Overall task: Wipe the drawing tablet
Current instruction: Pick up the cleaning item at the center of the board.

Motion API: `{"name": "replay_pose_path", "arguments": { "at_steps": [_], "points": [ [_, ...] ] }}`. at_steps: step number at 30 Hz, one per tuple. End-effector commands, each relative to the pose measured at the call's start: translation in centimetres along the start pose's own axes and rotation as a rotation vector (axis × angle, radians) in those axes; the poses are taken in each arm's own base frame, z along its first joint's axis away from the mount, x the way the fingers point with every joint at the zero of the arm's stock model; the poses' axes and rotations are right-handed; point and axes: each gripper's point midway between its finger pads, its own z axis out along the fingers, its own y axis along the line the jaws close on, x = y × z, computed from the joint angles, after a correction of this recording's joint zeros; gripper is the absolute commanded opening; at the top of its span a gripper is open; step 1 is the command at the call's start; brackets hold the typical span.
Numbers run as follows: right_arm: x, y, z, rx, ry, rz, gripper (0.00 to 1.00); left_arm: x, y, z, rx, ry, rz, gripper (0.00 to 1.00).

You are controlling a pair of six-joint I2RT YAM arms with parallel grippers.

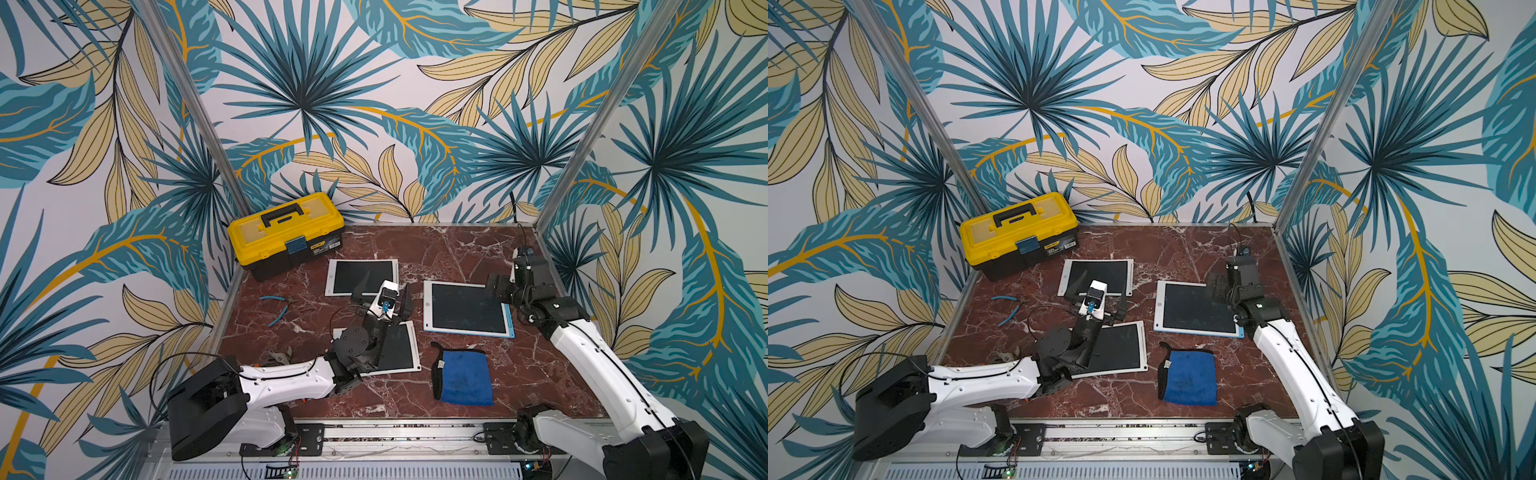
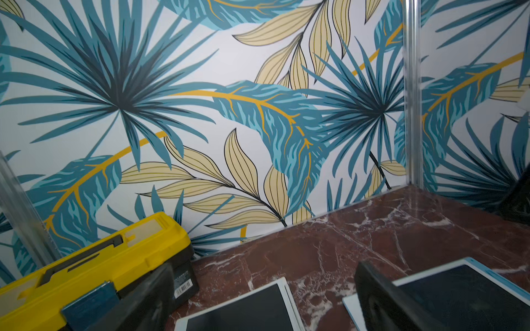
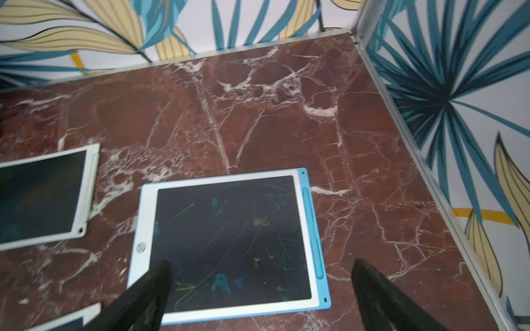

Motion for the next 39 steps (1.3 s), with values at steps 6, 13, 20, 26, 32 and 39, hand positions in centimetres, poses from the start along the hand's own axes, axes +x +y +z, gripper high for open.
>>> {"name": "replay_pose_path", "arguments": {
  "at_steps": [6, 13, 20, 26, 32, 39],
  "points": [
    [4.1, 3.9, -1.9, 0.027, 0.082, -0.206, 0.99, 5.3, -5.1, -3.8, 0.356, 0.345, -0.157, 0.99],
    [6.6, 7.2, -0.3, 0.065, 0.171, -0.284, 1.0, 6.7, -7.7, -5.0, 0.503, 0.503, -0.229, 1.0],
    [8.7, 8.6, 0.6, -0.025, 0.205, -0.179, 1.0, 6.4, -6.8, -5.9, 0.514, 0.571, -0.317, 1.0],
    [11.6, 7.6, -2.0, -0.079, 0.338, -0.102, 1.0, 7.8, -8.2, -6.4, 0.554, 0.643, -0.354, 1.0],
    [17.3, 5.8, -4.4, -0.161, 0.473, 0.008, 0.99, 10.7, -12.3, -6.9, 0.656, 0.75, -0.289, 1.0],
    [23.3, 4.6, -3.6, -0.147, 0.59, 0.151, 1.0, 12.3, -14.9, -7.3, 0.718, 0.843, -0.334, 1.0]
  ]
}}
